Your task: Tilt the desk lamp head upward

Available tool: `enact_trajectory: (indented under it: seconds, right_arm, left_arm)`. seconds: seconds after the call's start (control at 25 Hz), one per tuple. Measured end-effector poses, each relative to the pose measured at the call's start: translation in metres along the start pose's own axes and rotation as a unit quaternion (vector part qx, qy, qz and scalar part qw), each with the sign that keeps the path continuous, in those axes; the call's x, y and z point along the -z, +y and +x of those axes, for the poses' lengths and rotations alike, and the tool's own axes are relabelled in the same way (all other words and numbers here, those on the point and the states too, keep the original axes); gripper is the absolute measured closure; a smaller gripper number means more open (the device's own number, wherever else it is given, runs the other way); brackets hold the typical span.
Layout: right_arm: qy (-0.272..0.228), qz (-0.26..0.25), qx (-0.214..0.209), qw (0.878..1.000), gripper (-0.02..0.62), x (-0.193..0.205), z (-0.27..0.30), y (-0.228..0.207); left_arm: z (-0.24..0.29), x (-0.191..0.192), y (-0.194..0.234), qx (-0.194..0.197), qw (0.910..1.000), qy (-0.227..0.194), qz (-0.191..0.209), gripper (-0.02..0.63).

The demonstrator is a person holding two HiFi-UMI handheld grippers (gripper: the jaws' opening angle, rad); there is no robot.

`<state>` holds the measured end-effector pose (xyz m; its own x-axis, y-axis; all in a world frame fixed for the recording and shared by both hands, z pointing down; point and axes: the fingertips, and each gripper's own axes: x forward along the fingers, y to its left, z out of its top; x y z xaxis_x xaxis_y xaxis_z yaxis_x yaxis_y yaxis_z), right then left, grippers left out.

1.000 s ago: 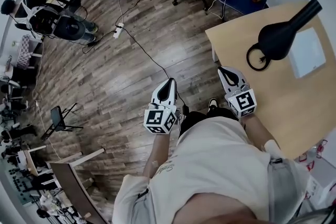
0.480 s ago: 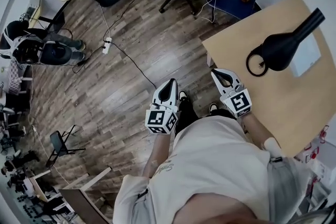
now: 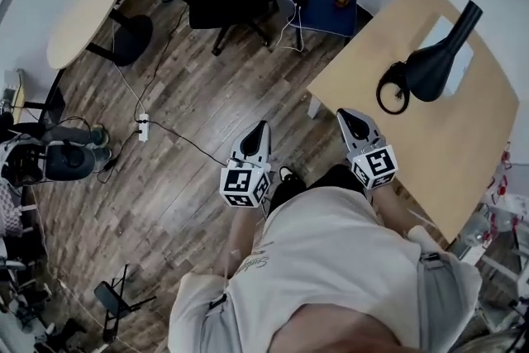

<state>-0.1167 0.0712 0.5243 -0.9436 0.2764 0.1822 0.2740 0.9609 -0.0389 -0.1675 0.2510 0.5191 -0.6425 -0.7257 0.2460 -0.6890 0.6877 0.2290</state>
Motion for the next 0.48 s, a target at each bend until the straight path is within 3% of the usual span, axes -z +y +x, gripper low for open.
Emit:
enact_trajectory:
  seconds: [0.32, 0.48]
  right_arm:
    - [0.022, 0.04, 0.119, 0.992, 0.6, 0.012, -0.019, -0.035]
    - [0.004, 0.062, 0.157, 0.986, 0.6, 0.018, -0.02, -0.064]
  left_arm:
    - [0.056, 0.009, 0.012, 0.076, 0.9963, 0.037, -0.015, 0.591]
    - [0.102, 0.007, -0.007, 0.114, 0.992, 0.053, 0.006, 0.591]
